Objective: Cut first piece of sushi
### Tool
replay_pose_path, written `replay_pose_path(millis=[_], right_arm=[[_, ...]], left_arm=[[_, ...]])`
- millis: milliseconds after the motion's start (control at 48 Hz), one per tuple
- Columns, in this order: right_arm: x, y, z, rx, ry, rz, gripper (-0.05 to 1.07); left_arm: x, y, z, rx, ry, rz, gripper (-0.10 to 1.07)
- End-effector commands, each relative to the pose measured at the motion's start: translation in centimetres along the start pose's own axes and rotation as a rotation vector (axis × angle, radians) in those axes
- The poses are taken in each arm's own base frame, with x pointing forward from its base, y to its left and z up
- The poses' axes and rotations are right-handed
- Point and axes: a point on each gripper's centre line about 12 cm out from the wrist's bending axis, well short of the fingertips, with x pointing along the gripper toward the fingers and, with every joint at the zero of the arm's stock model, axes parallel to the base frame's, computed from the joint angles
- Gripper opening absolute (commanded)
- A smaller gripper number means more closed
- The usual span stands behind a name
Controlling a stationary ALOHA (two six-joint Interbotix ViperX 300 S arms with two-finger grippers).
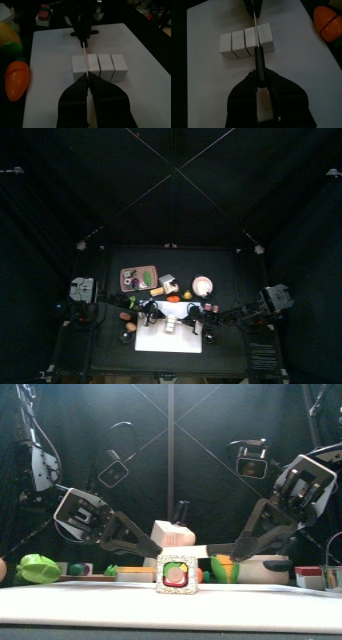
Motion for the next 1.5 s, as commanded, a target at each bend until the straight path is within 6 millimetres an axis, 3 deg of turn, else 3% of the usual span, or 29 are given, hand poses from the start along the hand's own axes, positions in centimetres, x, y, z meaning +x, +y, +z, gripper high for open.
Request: replay_pose_path(millis=[0, 958, 1479], right_arm=[[-0.3, 0.1, 1.3, 0.02, -0.042, 0.006, 0.31], [0.1, 0.0, 0.9, 0.019, -0.018, 0.0, 0.31], [2.0, -0.3, 0.2, 0.026, 0.054, -0.022, 0.31]], left_arm=[[-0.1, -0.1, 1.6, 0.018, -0.045, -0.002, 0.4], [0.3, 0.1, 0.1, -0.01, -0.006, 0.007, 0.4], [1.0, 0.5, -1.4, -0.043, 0.03, 0.037, 0.4]])
